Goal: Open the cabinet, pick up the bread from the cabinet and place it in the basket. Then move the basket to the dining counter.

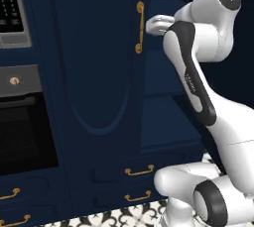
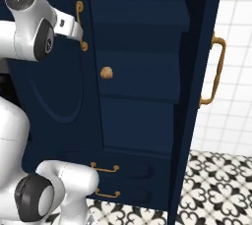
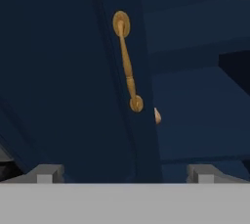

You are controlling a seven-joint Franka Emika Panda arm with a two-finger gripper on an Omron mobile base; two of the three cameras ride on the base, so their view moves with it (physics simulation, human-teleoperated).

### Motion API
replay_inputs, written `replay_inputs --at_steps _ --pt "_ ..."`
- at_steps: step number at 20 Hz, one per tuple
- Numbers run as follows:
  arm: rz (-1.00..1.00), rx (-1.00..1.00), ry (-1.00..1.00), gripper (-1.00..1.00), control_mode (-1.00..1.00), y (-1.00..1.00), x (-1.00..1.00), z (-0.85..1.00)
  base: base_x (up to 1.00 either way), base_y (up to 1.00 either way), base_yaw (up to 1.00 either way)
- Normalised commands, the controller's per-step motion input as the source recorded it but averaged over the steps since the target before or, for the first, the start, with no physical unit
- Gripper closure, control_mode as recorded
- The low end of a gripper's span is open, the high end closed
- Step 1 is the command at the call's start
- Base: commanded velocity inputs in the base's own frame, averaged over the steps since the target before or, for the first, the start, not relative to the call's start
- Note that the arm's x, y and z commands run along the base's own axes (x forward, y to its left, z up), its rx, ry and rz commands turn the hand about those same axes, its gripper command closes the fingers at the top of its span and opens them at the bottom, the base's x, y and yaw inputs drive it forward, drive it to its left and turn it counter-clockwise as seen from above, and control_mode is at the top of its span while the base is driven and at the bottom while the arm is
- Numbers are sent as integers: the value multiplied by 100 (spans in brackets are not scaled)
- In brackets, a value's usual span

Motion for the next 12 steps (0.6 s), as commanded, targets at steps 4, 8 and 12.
replay_inputs --at_steps 4,8,12 --pt "5 -1 0 -100 -100 0 75 -10 0 0 0" --pt "1 -2 0 -100 -100 0 46 -30 0 0 0" --pt "0 0 0 -100 -100 1 60 -10 0 0 0"
